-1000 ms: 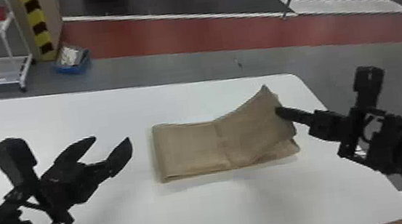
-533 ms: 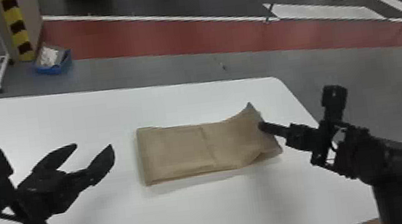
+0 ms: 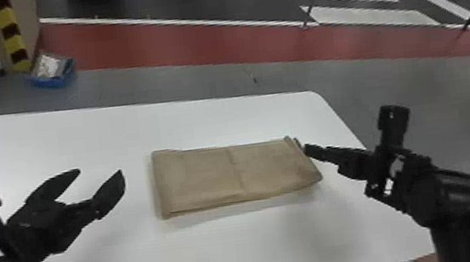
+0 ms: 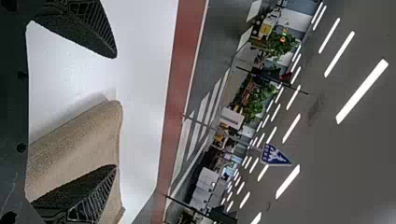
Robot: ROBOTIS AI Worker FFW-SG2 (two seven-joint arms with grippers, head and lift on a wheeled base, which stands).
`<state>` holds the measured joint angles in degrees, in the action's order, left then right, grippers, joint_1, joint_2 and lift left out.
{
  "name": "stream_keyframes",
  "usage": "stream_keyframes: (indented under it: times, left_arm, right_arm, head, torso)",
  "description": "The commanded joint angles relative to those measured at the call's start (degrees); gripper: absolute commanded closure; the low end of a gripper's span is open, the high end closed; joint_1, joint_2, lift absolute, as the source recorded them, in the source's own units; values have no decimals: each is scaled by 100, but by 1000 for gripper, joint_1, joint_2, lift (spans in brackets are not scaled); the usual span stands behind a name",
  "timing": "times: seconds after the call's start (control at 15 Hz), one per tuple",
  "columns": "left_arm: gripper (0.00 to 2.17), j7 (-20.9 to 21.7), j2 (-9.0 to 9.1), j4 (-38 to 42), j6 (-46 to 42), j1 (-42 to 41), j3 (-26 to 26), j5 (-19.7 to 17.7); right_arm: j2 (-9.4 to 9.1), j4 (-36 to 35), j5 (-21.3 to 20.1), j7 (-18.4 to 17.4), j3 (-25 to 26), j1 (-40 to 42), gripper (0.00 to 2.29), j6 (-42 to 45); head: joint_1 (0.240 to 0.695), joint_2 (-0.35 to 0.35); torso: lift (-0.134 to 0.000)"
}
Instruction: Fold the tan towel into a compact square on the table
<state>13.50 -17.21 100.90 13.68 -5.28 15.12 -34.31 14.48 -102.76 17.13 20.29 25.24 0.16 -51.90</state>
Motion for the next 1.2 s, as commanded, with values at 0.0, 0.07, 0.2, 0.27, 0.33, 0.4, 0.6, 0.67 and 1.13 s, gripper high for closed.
stream_keyframes:
  times: [0.0,0.07,0.2,0.27,0.33,0.4,0.6,0.67,1.13]
  left_arm:
    - [39,-5,8,-35,0,0,8,-5]
    - [39,-5,16,-62,0,9,26,-5]
    - [39,-40,60,-149,0,62,70,12]
    - [39,-128,69,-185,17,132,167,12]
    - [39,-207,69,-185,123,185,246,21]
    - [80,-207,78,-185,404,273,325,-14]
    - [80,-260,201,-167,896,326,474,-76]
    - [83,-365,201,-149,1002,361,624,-40]
    - [269,-910,465,-193,1142,589,1318,592]
  right_arm:
    - [64,-60,19,10,130,98,63,96]
    - [90,-60,54,19,244,133,63,96]
    - [90,-52,80,116,332,177,73,114]
    - [90,-34,80,151,367,212,83,184]
    - [90,1,71,186,411,256,83,325]
    - [90,10,62,186,446,335,83,500]
    - [90,10,45,265,578,546,83,711]
    - [90,19,45,274,649,626,83,799]
    - [55,-16,115,423,903,854,87,1010]
  head:
    - [695,-348]
    - [695,-350]
    - [695,-350]
    - [695,-350]
    - [695,-350]
    - [695,-350]
    - [695,-350]
    - [695,-350]
    - [695,-350]
  torso:
    - [-123]
    - [-123]
    - [-123]
    - [-123]
    - [-123]
    - [-123]
    - [-123]
    - [-123]
    - [-123]
